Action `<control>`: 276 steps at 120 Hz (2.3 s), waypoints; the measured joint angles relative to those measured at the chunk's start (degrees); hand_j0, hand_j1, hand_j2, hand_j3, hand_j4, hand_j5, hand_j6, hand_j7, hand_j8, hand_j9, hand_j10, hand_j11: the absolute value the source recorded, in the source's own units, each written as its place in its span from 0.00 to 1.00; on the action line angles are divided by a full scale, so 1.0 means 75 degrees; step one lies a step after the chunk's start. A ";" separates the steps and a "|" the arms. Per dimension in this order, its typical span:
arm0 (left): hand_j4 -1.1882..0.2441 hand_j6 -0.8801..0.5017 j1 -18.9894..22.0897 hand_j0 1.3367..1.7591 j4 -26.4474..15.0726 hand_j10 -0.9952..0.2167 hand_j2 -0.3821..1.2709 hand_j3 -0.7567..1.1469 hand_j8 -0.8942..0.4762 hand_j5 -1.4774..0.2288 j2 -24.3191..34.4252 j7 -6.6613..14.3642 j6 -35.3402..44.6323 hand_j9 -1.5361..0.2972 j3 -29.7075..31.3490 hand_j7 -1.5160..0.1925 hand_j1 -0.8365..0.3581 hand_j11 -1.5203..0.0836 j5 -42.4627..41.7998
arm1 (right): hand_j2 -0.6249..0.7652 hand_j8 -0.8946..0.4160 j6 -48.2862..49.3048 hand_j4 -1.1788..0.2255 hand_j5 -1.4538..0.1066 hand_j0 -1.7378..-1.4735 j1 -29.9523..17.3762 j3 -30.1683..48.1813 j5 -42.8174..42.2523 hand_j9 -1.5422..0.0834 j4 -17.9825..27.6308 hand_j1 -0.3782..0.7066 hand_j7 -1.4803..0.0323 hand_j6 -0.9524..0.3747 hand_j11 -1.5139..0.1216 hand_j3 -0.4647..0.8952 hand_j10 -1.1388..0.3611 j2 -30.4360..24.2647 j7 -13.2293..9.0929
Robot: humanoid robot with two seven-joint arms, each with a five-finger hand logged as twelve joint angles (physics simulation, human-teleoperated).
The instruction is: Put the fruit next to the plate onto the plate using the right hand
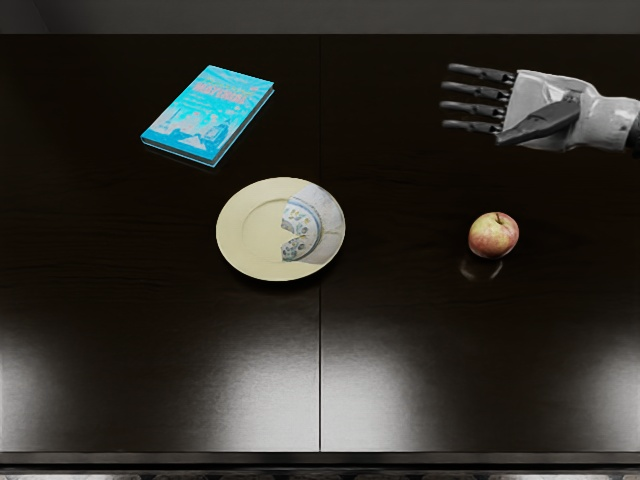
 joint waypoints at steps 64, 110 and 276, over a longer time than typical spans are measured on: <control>0.67 0.47 0.0000 0.76 -0.0001 0.63 0.26 0.40 0.48 0.69 0.0000 -0.0002 0.0000 0.67 0.0000 0.71 0.76 0.76 0.0000 | 0.45 0.66 0.0001 0.82 0.90 0.30 0.0759 0.0397 -0.4264 0.92 0.0130 0.06 0.95 0.69 0.90 0.34 0.74 -0.0033 -0.0115; 0.67 0.47 0.0008 0.76 -0.0001 0.63 0.26 0.40 0.48 0.69 0.0000 -0.0001 0.0000 0.67 0.0001 0.71 0.76 0.76 0.0000 | 0.44 0.65 -0.0566 0.81 0.90 0.30 0.0936 0.0029 -0.8100 0.92 0.2383 0.07 0.95 0.69 0.90 0.34 0.73 -0.0176 -0.0338; 0.67 0.47 0.0000 0.76 -0.0001 0.63 0.26 0.40 0.48 0.69 0.0000 0.0000 0.0000 0.67 0.0000 0.71 0.76 0.76 0.0000 | 0.42 0.49 -0.5398 0.66 0.72 0.30 0.0775 -0.3200 -1.0407 0.75 0.4517 0.30 0.76 0.52 0.73 0.34 0.59 -0.0088 -0.1298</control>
